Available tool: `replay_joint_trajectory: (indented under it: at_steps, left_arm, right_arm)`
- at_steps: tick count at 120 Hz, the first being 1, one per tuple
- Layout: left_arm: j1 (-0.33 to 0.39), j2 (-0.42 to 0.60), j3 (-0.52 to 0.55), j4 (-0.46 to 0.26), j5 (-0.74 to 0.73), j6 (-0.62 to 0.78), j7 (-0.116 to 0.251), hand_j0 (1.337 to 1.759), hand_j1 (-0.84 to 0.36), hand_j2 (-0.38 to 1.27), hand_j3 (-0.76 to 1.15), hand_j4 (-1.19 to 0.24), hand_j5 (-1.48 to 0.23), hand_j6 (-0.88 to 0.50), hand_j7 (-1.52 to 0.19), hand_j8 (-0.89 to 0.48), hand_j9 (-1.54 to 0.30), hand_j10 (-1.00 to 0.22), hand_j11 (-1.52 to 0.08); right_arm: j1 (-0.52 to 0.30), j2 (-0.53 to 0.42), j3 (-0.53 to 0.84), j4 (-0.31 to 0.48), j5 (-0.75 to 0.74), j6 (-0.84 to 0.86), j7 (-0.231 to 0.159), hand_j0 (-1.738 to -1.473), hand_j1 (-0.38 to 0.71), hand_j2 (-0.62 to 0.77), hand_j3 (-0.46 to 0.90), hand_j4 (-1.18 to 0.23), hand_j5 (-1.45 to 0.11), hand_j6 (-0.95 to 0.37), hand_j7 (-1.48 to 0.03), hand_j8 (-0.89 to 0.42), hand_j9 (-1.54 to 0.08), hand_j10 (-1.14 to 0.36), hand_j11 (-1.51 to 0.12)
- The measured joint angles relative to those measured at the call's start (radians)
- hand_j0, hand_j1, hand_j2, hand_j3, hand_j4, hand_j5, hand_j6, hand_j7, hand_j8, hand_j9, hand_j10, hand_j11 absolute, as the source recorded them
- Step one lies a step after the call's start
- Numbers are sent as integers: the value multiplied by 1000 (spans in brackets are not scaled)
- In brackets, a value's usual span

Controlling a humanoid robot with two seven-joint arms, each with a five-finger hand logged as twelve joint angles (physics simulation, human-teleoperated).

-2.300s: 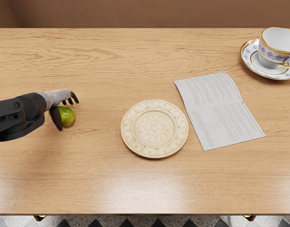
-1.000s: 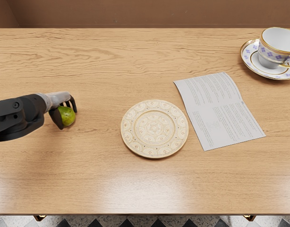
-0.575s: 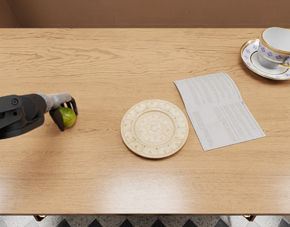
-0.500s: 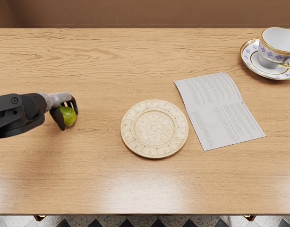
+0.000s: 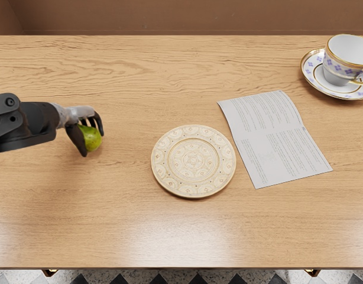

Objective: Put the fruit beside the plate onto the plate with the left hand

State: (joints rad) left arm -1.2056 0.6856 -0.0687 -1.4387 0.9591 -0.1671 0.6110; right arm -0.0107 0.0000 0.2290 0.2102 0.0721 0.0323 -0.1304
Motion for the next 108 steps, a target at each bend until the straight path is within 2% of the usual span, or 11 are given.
replay_joint_trajectory:
  at_steps: [28,59,76,84,108]
  left_arm:
    - [-49,-4,-41,3,-64,-83,0,1652,-291,293,0,-477,-932,-311,-936,-295,-943,-548,-939]
    - [-128,-25,-46,21,-130,-141,0,1650,-364,423,0,-432,-946,-264,-952,-252,-962,-509,-955]
    - [-167,-33,-47,26,-184,-170,0,1650,-342,359,0,-428,-954,-266,-958,-251,-968,-507,-960]
    - [-178,-40,-47,26,-209,-183,0,1650,-351,390,0,-428,-960,-261,-963,-250,-973,-508,-964]
    - [-228,-67,-46,26,-299,-220,0,1648,-330,336,0,-431,-970,-265,-972,-249,-986,-507,-980]
  right_arm:
    - [0,0,0,0,0,0,0,-1658,-317,-5,0,-26,-34,-26,-34,-26,-34,-26,-34]
    - [0,0,0,-1,0,0,0,-1658,-317,-5,0,-26,-34,-26,-34,-26,-34,-26,-34]
    - [0,0,0,-1,0,0,0,-1658,-317,-5,0,-26,-34,-26,-34,-26,-34,-26,-34]
    - [0,0,0,-1,0,0,0,-1658,-318,-5,0,-26,-34,-26,-34,-26,-34,-26,-34]
    - [0,0,0,-2,0,0,0,-1658,-318,-5,0,-26,-34,-26,-34,-26,-34,-26,-34]
